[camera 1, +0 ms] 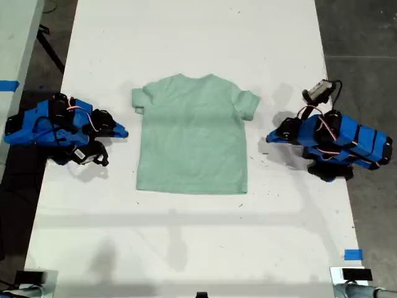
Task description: Fold t-shirt
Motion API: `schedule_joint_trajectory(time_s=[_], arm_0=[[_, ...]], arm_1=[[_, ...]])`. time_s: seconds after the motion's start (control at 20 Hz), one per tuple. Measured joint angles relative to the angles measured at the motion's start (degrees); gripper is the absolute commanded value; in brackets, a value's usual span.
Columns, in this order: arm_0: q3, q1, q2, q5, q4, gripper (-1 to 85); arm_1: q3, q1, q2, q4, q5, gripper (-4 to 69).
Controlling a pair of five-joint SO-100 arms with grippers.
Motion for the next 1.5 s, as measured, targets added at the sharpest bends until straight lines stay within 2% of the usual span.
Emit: schedule_joint_trajectory(time_s=[0.05,0.1,0.4,0.55,0.65,0.75,0.9,1.25,1.4,1.5], arm_0=[[0.00,-0.09,0.00,-0.53,0.00,1.2],[0.00,-0.09,0.00,-1.05,0.00,0.0],[-0.97,3.16,0.00,-4.83,0.00,0.0],[-10.02,3.34,-8.96,-4.92,0.00,0.0],[-20.04,3.34,-20.92,-4.57,-0.79,0.0],[-28.04,2.81,-30.67,-2.11,-2.55,0.0],[-36.30,-2.29,-40.96,3.78,-3.52,0.0],[-52.03,-16.52,-54.76,15.38,-1.58,0.0],[-58.54,-21.18,-61.79,18.37,0.00,0.0],[-63.19,-22.41,-66.53,20.21,1.67,0.0]], arm_1=[[0.00,0.00,0.00,0.00,0.00,-0.8],[0.00,0.00,0.00,0.00,0.18,-0.8],[-7.21,-3.08,-2.72,0.53,0.62,-0.8],[-19.95,-2.55,-19.42,0.09,-2.55,-0.8],[-29.53,0.53,-32.70,-0.88,-6.68,-0.8],[-38.94,3.78,-42.71,-1.05,-11.16,-0.8],[-52.12,9.23,-54.67,0.09,-17.31,-0.8],[-76.46,18.81,-73.83,8.44,-27.86,-1.0],[-83.94,22.06,-79.80,11.87,-31.55,4.9],[-87.45,24.26,-82.88,14.33,-34.72,16.2]])
